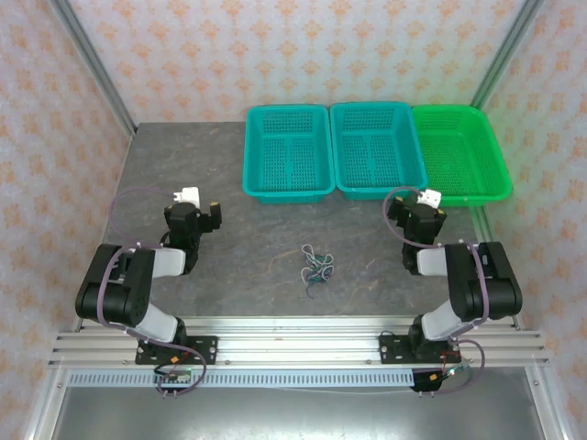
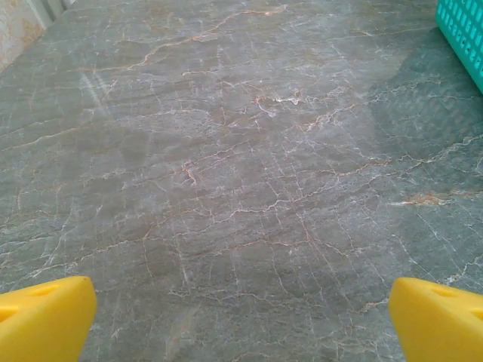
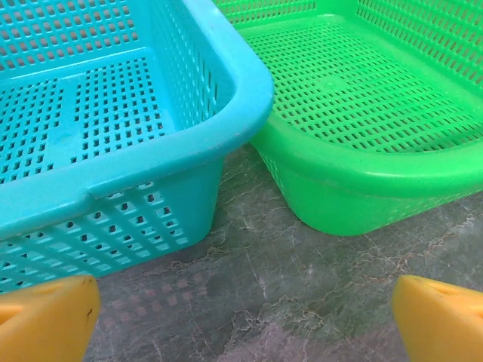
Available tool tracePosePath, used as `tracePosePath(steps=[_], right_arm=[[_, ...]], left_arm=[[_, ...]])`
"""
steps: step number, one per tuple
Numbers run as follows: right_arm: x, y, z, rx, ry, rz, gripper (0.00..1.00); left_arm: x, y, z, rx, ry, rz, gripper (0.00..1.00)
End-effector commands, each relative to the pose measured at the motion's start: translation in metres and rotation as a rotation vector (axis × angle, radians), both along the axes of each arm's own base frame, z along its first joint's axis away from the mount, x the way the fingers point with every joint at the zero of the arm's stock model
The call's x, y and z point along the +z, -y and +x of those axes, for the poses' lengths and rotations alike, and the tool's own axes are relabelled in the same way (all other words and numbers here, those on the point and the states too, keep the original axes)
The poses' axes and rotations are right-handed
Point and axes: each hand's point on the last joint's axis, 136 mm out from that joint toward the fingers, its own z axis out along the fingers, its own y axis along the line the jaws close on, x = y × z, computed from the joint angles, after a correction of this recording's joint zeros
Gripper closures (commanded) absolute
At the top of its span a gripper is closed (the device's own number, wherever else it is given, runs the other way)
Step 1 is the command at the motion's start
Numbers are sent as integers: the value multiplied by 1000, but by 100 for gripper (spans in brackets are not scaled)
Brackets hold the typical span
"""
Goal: Untangle the cables
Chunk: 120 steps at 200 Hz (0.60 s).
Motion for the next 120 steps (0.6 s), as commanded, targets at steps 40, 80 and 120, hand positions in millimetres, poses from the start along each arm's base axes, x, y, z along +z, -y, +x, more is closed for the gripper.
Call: tracePosePath(steps=[40,80,120], right_arm=[[5,-5,6,29,5,-6,1],[5,-4,6,23,6,-4,1],[10,2,2,-10,37,-3,1]], left_arm=[[16,-6,7,23,46,16,0],[17,-6,7,24,47,16,0],[16,-6,6,22,46,18,0]])
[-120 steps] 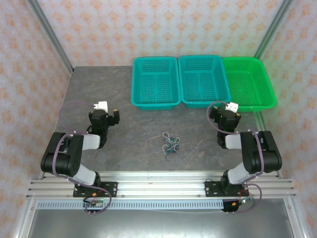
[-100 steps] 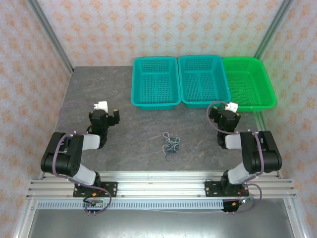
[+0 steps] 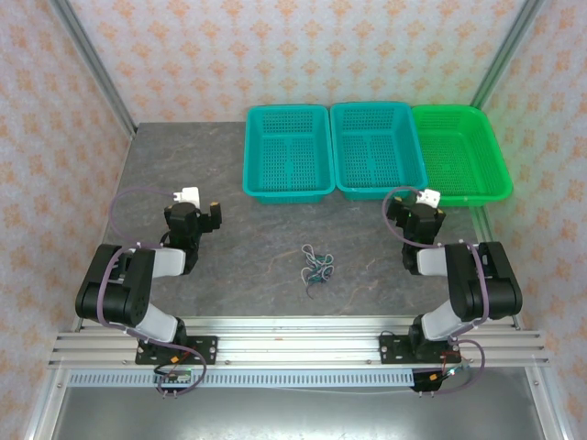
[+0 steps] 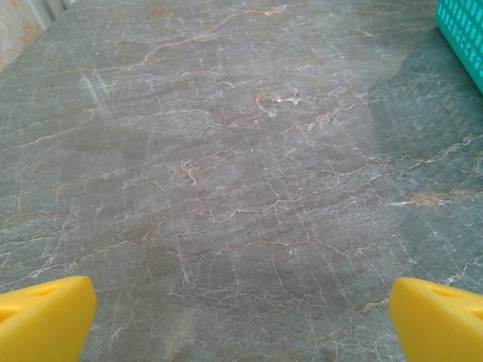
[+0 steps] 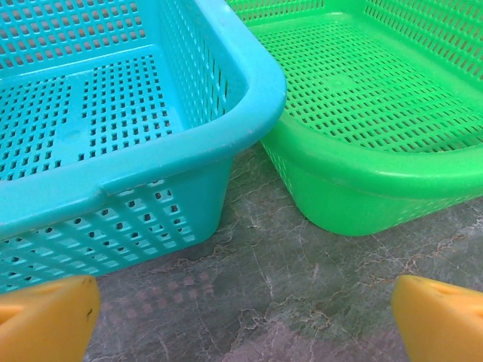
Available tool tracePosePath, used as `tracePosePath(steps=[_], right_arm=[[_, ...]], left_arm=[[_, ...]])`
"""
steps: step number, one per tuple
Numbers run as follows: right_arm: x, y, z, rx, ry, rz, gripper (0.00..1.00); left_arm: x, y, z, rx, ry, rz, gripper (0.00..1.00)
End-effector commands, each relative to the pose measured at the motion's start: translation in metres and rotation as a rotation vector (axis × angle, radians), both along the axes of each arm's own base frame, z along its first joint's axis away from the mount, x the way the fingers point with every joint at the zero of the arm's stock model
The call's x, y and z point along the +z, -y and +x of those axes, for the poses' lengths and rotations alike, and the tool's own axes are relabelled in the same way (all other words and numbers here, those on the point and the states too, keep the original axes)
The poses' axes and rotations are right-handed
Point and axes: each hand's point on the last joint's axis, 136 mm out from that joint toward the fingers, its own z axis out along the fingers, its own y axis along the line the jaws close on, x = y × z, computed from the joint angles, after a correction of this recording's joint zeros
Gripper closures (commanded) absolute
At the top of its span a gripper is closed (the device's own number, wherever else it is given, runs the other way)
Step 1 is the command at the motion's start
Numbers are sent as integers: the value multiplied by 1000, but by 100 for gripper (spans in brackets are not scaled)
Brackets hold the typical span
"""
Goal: Untangle the cables
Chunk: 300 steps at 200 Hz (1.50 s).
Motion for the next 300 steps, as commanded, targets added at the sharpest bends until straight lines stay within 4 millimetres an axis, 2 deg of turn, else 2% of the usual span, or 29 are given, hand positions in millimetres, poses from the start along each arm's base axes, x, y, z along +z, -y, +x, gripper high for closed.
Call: tracePosePath(steps=[1,11,22,37,55,67,90,107,119,132,144,160,175,192,204,223,248,283,300], right_arm=[[11,4,1,-24,43,-4,1],[23,4,-4,-25,49,-13,1],[48,5,-14,-49,46,3,1],[88,16,-35,-165,110,135,1],[119,1,-54,-110,174,296,0],[133,-21,-62,-6,187,406,0],[153,-80,-75,286,143,587,0],[154,-118,-87,436,24,682,0],[153,-144,-99,534,-72,712,0],[147,-167,-110,601,-165,707,1],[137,-181,-121,627,-252,651,1],[124,-200,-137,688,-364,573,1],[108,-213,-147,713,-454,544,1],[87,-215,-150,677,-538,531,1],[74,-208,-150,611,-589,503,1],[54,-199,-153,546,-660,467,1],[38,-195,-157,521,-707,450,1],[29,-198,-151,502,-707,471,1],[24,-206,-148,510,-719,505,1]], left_arm=[[16,-6,6,21,47,18,0],[18,-6,5,20,50,20,0],[27,-8,1,44,70,31,0],[45,-17,-10,122,84,48,0],[66,-25,-24,195,70,32,0],[86,-25,-34,222,105,2,0],[126,-20,-53,242,151,-127,0],[147,2,-60,163,170,-287,0],[154,22,-64,109,148,-430,0],[148,47,-67,44,57,-580,0],[135,76,-69,-34,-62,-660,2],[114,115,-78,-120,-211,-695,8],[99,155,-89,-200,-284,-722,19],[91,202,-103,-319,-342,-735,24],[84,232,-117,-409,-394,-712,26],[64,272,-139,-535,-492,-649,28],[36,305,-160,-645,-604,-530,28],[4,337,-161,-736,-649,-549,28],[-5,348,-159,-760,-665,-572,42]])
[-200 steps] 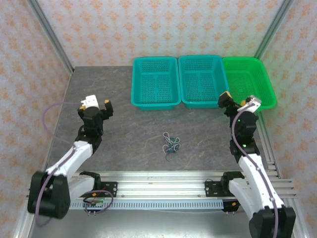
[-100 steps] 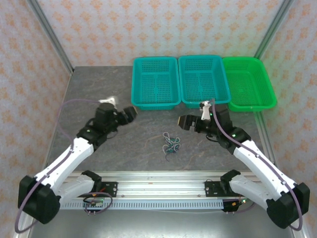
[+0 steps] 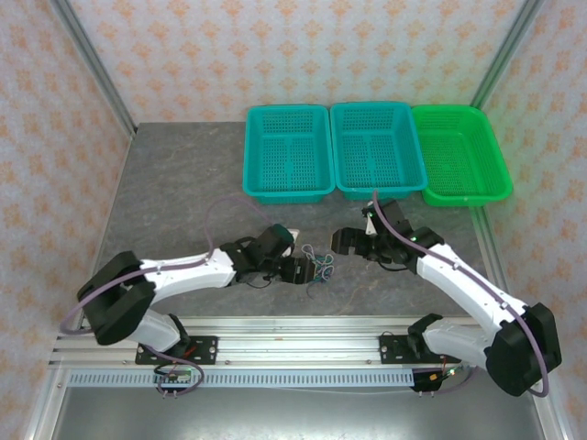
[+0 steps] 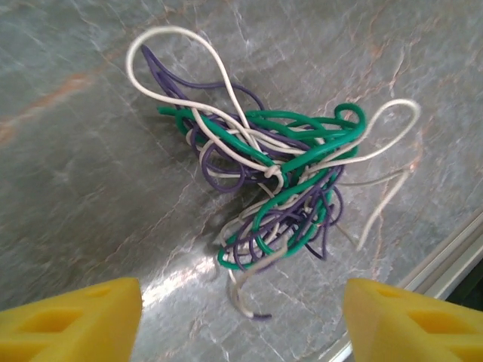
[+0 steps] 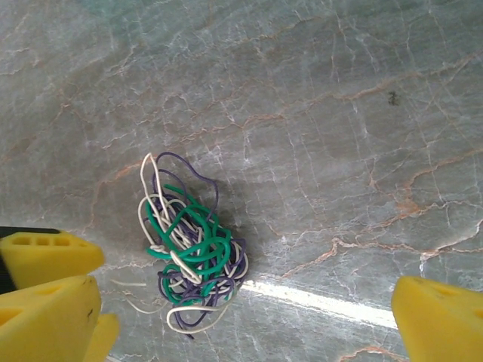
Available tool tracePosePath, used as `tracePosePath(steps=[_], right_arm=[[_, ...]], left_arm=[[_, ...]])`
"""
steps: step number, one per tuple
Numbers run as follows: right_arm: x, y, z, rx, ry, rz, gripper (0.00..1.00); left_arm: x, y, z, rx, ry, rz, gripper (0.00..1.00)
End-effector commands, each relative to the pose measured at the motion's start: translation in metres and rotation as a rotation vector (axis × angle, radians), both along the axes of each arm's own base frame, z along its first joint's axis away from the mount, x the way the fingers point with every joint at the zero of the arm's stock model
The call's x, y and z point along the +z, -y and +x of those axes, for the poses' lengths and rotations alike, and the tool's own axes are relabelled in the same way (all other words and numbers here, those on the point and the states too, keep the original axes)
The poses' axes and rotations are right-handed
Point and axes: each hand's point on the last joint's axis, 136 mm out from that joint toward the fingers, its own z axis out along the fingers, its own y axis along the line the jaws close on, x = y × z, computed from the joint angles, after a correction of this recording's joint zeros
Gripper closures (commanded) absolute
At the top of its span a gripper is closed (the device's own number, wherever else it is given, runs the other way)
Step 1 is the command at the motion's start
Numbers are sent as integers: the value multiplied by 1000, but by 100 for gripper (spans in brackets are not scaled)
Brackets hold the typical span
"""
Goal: Untangle the cables
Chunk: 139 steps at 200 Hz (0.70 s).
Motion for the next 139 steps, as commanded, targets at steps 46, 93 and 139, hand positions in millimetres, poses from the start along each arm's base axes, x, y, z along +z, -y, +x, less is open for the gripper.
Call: tracePosePath(steps=[46,93,139], right_arm=[[-37,-35,6,10,-108,36,1],[-72,-72,7,41,-173,15,42],[-103,-26,11,-157,-169,-195,100]], left_arm=[[6,23,10,-60,60,-77,100],[13,3,8,-9,106,-64,100],[18,-48,17,166,192,67,100]])
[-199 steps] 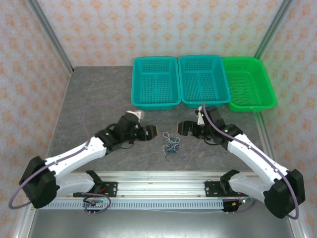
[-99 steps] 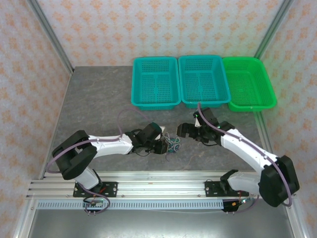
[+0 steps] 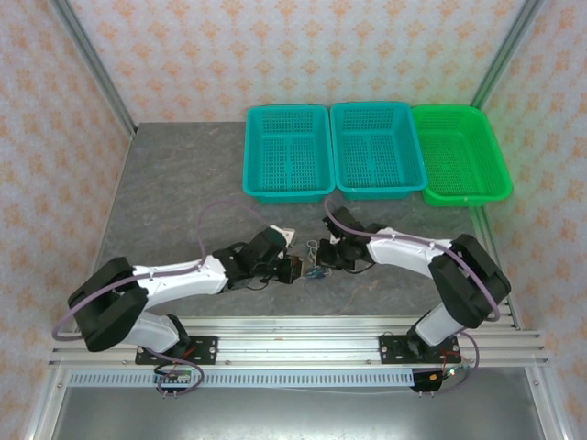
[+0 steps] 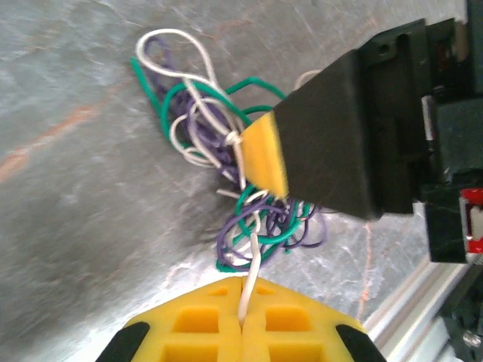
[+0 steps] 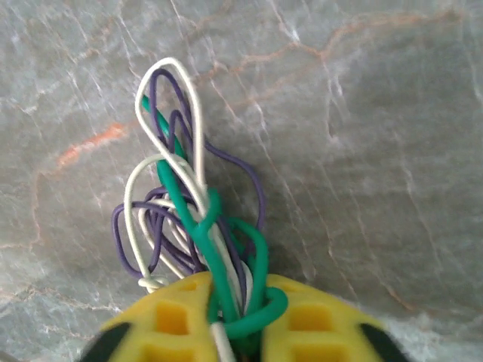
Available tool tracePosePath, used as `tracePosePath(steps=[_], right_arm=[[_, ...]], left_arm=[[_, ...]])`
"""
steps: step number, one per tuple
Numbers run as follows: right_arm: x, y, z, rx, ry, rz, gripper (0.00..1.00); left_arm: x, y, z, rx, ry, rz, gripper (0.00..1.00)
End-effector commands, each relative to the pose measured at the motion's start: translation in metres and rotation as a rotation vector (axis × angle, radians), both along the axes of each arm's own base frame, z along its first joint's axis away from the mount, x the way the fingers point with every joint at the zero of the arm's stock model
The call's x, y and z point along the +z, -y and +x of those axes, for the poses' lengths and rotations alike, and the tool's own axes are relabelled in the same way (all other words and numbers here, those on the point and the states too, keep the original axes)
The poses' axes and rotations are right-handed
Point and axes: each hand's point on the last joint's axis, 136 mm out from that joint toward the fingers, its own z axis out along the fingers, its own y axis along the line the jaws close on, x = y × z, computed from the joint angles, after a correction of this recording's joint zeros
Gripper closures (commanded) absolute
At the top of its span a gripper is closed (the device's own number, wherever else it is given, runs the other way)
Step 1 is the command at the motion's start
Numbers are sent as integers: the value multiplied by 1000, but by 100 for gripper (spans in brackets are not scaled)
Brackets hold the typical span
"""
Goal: Untangle the cables
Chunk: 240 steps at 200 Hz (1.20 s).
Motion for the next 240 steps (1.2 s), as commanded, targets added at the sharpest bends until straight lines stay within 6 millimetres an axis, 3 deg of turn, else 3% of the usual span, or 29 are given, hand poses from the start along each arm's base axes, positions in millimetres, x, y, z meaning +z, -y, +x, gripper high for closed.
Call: tracePosePath(steps=[1,25,50,71,86,104,124,135,152,177,199,240], right_arm=[[-16,49,9,-182,54,-213,100],[4,124,16,-459,153,-394,100],[16,180,11,-656,150,-417,100],[21,206,5,-804,155,-340,100],[25,209,6,-837,193,-290,100],[28,198,11,-804,213,-213,100],[38,161,26,-659,235,-43,100],[46,145,32,-595,252,30,100],[64,120,40,-487,289,142,100],[82,108,45,-421,323,192,100],[95,95,46,-350,338,237,100],[113,80,44,-274,363,286,100]], left_arm=[[4,-37,14,145,72,118,100],[-3,-110,22,344,43,323,100],[-12,-172,19,515,-19,359,100],[-19,-194,12,587,-52,320,100],[-24,-196,8,606,-68,288,100],[-30,-186,7,592,-82,232,100],[-23,-144,14,433,-57,61,100],[-11,-127,16,349,-15,27,88],[10,-103,14,204,75,45,57],[38,-75,6,12,210,81,38],[53,-55,2,-79,278,70,32],[66,1,-10,-270,379,-8,30]])
